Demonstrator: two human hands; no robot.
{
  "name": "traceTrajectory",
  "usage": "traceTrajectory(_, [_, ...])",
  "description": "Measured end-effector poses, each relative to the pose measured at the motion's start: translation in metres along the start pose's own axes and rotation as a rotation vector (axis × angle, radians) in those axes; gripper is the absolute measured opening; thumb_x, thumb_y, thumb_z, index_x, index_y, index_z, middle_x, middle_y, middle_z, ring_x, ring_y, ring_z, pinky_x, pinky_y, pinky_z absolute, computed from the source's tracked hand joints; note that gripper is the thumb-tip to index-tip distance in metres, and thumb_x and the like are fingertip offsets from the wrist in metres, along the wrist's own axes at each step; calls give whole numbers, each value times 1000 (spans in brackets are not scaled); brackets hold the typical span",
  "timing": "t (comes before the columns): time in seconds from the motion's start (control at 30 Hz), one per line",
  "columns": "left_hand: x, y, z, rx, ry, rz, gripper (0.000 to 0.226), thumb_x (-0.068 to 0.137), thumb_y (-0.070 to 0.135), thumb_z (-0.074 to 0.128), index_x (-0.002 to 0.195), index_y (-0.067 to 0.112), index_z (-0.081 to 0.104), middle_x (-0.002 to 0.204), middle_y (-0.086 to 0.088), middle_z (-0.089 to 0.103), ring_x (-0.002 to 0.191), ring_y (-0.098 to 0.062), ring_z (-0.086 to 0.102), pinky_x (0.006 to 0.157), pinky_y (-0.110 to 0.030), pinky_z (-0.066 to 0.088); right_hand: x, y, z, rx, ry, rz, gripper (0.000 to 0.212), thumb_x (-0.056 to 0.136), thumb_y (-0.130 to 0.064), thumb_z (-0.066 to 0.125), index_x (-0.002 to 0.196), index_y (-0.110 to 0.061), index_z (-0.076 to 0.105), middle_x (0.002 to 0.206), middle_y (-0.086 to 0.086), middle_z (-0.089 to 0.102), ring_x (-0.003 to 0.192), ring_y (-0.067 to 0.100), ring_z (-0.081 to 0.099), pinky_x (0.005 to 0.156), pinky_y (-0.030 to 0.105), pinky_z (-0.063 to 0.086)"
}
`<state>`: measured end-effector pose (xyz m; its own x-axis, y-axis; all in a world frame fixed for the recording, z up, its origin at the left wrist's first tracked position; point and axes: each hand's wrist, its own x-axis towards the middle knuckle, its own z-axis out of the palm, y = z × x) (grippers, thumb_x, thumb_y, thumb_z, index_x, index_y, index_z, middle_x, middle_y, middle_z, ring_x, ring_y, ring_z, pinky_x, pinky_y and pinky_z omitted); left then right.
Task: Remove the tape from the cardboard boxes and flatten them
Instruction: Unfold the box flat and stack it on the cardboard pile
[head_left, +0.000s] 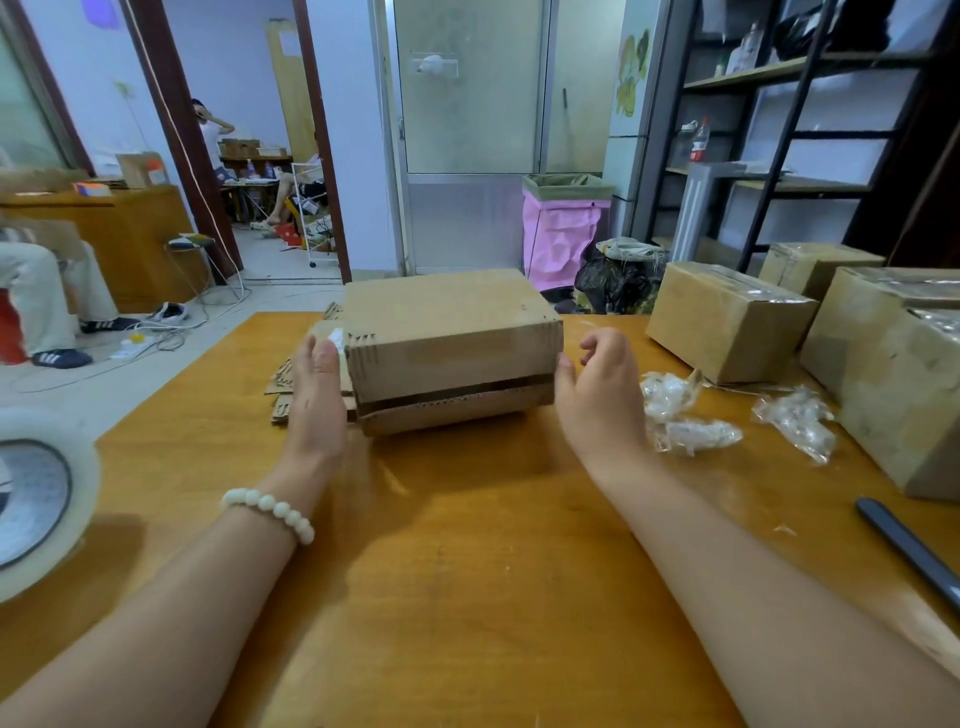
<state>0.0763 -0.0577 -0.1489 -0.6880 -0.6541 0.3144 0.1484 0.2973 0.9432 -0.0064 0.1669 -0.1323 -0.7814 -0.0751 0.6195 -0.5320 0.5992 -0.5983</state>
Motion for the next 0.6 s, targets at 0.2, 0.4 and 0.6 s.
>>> traceTrajectory(0.2, [-12, 8, 10, 11, -163, 193, 58, 95, 58, 24, 127, 18, 51, 119, 5, 56, 111, 3, 51, 97, -21, 41, -8, -4, 5, -7, -212, -106, 16, 92, -17, 52, 98, -11, 65, 88, 0, 62, 85, 16, 54, 70, 25, 42])
traceTrajectory(0.4, [-13, 9, 9, 16, -195, 213, 35, 99, 48, 32, 100, 28, 60, 103, 13, 58, 93, 18, 52, 85, -17, 40, -10, -10, 6, -133, -273, -51, 42, 94, -46, 45, 90, -13, 71, 111, 1, 65, 117, 21, 44, 100, 38, 38])
traceTrajectory(0.6, [-10, 6, 10, 33, -90, 188, 32, 101, 39, 36, 86, 30, 62, 102, 8, 58, 100, 0, 51, 94, -32, 41, -13, -12, 15, -296, -583, 67, 82, 79, -72, 50, 142, -20, 40, 158, 5, 16, 146, 27, 8, 116, 51, 17])
